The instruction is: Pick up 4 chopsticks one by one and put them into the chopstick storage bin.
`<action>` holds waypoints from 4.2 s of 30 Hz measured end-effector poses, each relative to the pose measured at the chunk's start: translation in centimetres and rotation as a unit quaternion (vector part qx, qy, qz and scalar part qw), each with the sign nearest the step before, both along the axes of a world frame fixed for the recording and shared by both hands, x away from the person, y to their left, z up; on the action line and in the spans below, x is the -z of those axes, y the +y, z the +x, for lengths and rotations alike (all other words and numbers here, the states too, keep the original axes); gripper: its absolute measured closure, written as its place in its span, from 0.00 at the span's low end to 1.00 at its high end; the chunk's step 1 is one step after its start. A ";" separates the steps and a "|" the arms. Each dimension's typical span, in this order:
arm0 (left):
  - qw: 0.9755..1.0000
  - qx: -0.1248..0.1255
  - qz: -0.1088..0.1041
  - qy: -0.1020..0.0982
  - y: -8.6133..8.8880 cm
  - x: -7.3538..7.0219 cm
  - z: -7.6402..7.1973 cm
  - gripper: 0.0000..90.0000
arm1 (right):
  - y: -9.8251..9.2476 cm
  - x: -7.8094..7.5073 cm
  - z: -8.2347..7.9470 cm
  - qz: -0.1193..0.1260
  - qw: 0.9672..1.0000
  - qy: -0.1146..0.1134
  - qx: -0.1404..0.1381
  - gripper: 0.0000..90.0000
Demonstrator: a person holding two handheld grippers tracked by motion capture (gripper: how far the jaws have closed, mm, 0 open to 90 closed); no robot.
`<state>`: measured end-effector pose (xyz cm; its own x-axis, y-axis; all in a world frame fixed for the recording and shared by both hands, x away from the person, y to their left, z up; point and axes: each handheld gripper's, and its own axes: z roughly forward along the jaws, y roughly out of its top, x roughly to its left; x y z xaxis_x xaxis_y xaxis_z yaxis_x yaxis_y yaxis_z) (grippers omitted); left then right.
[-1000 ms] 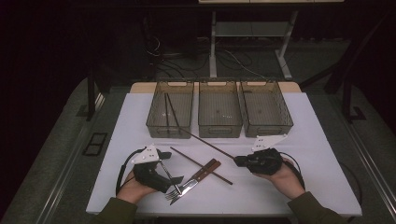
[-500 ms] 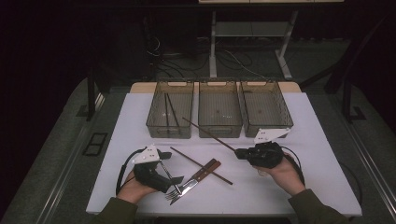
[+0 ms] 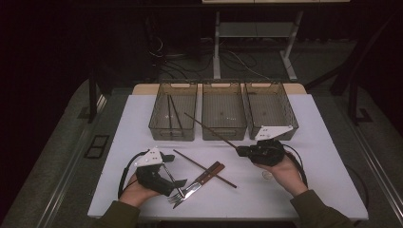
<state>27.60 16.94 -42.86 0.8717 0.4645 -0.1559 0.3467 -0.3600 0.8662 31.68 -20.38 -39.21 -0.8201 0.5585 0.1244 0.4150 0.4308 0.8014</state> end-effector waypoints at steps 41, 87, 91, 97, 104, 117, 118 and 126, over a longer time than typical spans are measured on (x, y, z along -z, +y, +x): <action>1.000 0.001 -0.002 0.000 -0.3 0.0 -0.1 0.00 | 8.7 -3.6 9.4 -0.037 0.997 0.019 0.068 0.93; 1.000 0.011 -0.015 -0.003 -0.1 -0.2 0.0 0.00 | 15.7 -4.2 16.6 -0.082 0.991 0.037 0.100 0.59; 1.000 0.011 -0.014 -0.005 -0.1 -0.2 0.1 0.00 | 14.5 -4.5 15.8 -0.064 0.993 0.027 0.093 0.51; 1.000 0.010 -0.013 -0.006 -0.1 -0.1 0.1 0.00 | 12.8 -4.6 14.7 -0.051 0.995 0.029 0.075 0.46; 1.000 0.007 -0.009 -0.002 -0.2 -0.1 0.0 0.00 | 10.7 -4.6 13.1 -0.037 0.997 0.024 0.059 0.42; 1.000 0.004 -0.007 -0.001 -0.1 0.0 0.0 0.00 | 7.8 -3.8 10.4 -0.025 0.999 0.024 0.038 0.36; 1.000 0.004 -0.007 -0.001 -0.1 0.0 0.0 0.00 | 7.7 -3.7 10.3 -0.023 0.999 0.024 0.038 0.36; 1.000 0.004 -0.005 0.000 -0.1 0.0 0.0 0.00 | 6.3 -3.0 8.7 -0.019 0.999 0.023 0.027 0.35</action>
<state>27.62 16.83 -42.87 0.8757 0.4555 -0.1602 0.3433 -0.3541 0.8699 40.34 -14.08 -36.24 -0.7827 0.6067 0.1389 0.4743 0.4370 0.7642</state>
